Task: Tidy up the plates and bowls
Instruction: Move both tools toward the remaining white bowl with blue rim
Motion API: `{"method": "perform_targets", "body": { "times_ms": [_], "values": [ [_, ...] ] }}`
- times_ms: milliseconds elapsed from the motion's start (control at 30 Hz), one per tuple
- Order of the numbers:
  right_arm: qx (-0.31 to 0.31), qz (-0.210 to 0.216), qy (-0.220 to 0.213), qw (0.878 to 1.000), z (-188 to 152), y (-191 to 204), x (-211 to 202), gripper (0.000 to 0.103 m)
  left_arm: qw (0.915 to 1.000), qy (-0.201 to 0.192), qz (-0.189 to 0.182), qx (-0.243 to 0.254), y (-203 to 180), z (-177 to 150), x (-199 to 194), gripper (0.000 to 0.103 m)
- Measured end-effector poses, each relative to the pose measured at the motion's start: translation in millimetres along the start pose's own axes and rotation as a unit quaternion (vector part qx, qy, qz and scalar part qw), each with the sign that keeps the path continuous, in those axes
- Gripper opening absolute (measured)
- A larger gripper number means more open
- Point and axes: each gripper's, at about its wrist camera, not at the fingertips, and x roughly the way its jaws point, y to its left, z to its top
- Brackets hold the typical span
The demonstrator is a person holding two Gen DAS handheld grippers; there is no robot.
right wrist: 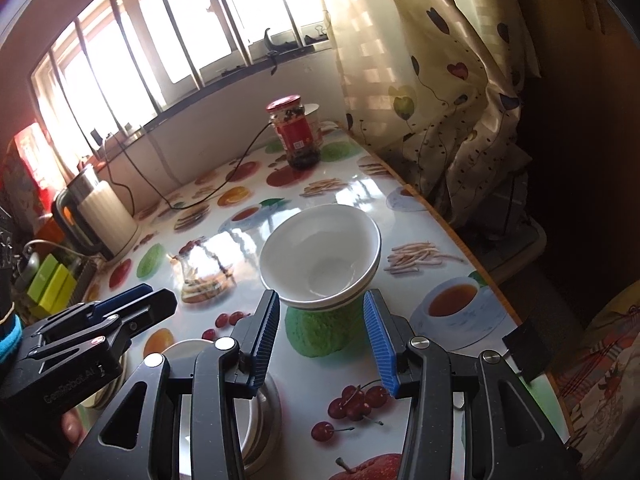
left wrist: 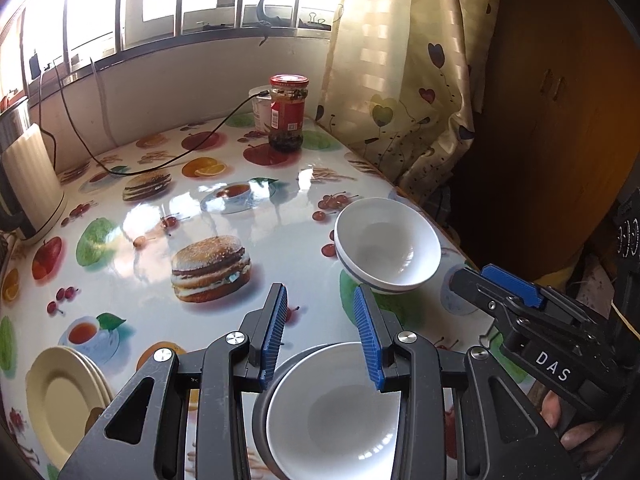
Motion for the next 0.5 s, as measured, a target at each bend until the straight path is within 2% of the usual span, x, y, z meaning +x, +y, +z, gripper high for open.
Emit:
{"method": "perform_targets", "body": {
  "times_ms": [500],
  "values": [
    [0.000, -0.013, -0.009, 1.000, 11, -6, -3, 0.045, 1.0000, -0.006, 0.003, 0.007, -2, 12, 2, 0.036]
  ]
}}
